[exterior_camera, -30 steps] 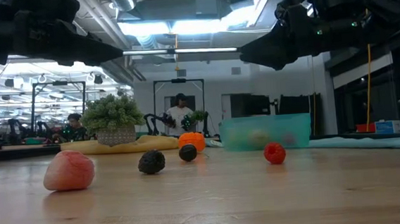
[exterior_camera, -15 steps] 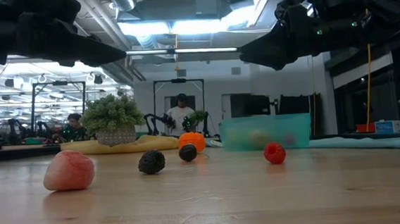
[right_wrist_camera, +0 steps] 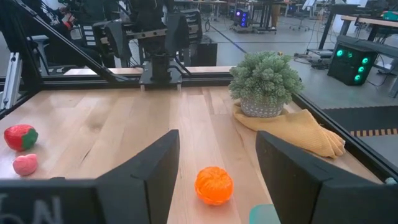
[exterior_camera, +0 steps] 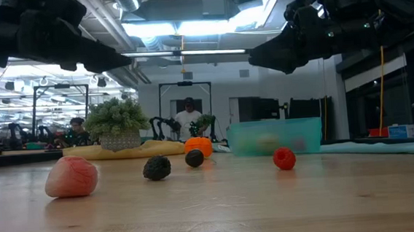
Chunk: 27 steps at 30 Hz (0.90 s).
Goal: Pick and placing Produce into tupperware
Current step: Put the orange tangerine into the blue bin
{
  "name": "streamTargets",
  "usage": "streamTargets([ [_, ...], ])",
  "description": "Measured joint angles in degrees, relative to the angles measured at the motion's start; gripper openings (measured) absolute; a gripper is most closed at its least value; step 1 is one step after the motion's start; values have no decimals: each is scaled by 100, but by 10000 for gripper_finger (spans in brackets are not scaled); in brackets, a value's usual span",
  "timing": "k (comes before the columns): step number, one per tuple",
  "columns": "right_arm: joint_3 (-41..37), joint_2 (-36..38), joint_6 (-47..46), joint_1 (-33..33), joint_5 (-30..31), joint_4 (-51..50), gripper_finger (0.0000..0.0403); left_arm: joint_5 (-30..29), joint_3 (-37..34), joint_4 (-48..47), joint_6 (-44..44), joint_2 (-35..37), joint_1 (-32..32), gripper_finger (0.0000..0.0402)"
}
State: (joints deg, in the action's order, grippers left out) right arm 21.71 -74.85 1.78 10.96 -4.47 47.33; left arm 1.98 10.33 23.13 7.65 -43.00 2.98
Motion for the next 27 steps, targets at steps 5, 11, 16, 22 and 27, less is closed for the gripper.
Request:
streamTargets([
  [5,0,0,0,0,-2,-2,213,-166,0,340,-1,-241,0,309],
  [11,0,0,-1,0,-2,-13,214,-235,-150,1153,-32,-773,-2,309],
  [16,2,0,-1,-1,-4,-149,214,-277,-648,2443,-224,-1300,-2,309],
  [22,2,0,-1,0,-4,-181,214,-324,-981,2946,-301,-1628,0,309],
  [27,2,0,-6,0,-4,-183,214,-328,-990,2919,-356,-1800,-2,309],
])
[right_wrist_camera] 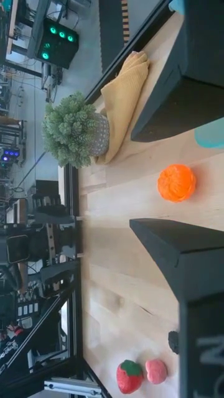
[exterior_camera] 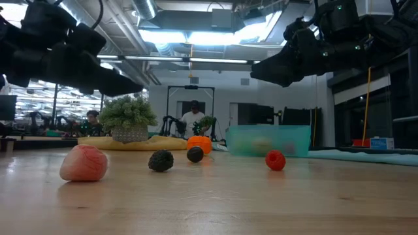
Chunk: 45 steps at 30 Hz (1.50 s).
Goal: Pick and placing Produce into tupperware
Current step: Put the orange tangerine into the blue bin
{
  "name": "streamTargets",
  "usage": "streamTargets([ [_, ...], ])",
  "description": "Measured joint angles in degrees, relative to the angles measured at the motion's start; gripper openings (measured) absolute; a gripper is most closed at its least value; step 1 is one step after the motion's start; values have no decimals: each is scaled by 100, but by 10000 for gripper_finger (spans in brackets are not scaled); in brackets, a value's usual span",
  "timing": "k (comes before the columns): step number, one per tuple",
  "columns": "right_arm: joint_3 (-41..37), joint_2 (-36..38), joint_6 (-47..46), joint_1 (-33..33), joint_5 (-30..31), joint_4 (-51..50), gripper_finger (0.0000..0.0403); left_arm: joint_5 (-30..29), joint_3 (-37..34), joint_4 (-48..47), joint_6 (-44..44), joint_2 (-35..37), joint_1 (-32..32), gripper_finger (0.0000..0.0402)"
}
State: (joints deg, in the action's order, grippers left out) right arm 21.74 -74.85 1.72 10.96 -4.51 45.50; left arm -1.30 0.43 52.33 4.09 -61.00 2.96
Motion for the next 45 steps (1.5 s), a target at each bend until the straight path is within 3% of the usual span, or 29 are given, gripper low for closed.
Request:
streamTargets([
  [13,0,0,-149,-1,0,3,214,-309,93,-7,-835,-461,2,309],
  [32,0,0,-151,0,-2,-31,213,-393,1338,255,-850,-2908,352,308],
  [37,0,0,-149,0,-2,-33,213,-52,1399,799,-821,-3310,354,308],
  [45,0,0,-162,-1,-13,-49,213,-66,1399,1210,-848,-3642,617,308],
])
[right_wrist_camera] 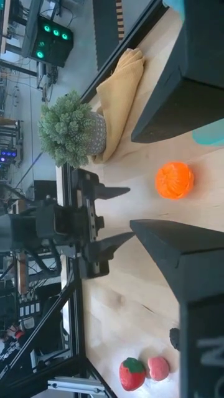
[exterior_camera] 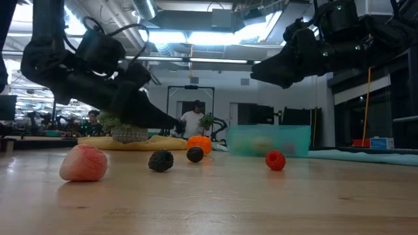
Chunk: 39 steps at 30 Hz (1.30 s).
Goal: Pick and placing Produce into tupperware
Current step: Put the orange tangerine into the blue bin
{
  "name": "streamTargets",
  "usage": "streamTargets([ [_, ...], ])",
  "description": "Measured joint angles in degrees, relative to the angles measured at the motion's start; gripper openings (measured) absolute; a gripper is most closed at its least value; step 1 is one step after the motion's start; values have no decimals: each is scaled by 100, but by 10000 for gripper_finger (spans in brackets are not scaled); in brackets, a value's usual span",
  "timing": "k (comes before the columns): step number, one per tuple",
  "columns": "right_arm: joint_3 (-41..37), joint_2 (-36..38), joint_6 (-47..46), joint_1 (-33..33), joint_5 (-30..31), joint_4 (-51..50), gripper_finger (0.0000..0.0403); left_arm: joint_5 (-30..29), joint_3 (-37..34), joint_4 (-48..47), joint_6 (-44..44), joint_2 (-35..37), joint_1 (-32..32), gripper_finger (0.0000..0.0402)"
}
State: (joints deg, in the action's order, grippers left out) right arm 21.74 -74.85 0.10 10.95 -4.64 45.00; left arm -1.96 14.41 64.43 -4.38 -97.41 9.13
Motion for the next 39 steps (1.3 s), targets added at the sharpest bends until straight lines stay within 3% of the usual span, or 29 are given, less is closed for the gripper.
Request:
streamTargets([
  [15,0,-2,3,1,-4,-36,213,26,175,1001,1,-993,174,308],
  [39,0,-2,10,-1,-7,-27,213,-162,528,343,-1,-1002,172,308],
])
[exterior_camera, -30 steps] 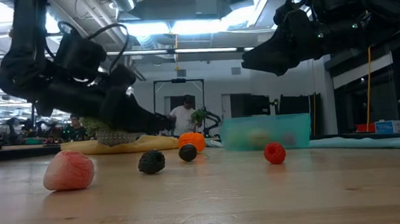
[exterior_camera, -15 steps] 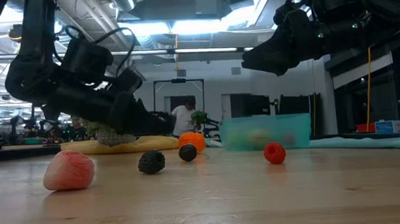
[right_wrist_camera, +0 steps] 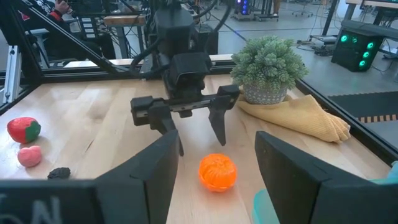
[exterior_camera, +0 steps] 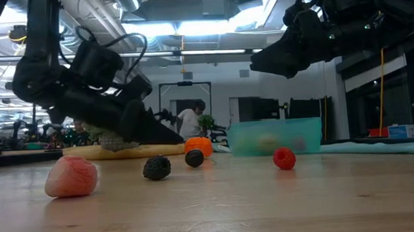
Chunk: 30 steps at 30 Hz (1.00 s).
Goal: Pick and placing Produce into tupperware
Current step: Put the orange tangerine into the blue bin
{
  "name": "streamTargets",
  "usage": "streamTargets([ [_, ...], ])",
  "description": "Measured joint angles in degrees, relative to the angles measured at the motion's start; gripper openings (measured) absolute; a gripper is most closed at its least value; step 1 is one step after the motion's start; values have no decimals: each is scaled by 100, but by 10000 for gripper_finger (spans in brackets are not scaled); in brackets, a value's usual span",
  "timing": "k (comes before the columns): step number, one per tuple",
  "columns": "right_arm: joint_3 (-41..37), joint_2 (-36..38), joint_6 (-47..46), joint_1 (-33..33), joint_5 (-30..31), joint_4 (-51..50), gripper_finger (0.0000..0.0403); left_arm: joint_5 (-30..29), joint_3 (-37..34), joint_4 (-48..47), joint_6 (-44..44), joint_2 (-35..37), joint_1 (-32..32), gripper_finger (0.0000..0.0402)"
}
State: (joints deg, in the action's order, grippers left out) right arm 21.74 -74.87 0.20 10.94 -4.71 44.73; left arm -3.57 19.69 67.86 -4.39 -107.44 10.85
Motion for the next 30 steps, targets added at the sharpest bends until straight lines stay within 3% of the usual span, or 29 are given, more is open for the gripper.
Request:
streamTargets([
  [5,0,0,-8,0,0,0,213,-2,427,-576,106,-185,5,308],
  [14,0,0,10,-109,-2,2,213,-33,1044,-462,73,-977,111,309],
  [30,0,0,25,-107,0,31,213,4,1133,-444,196,-1005,114,309],
])
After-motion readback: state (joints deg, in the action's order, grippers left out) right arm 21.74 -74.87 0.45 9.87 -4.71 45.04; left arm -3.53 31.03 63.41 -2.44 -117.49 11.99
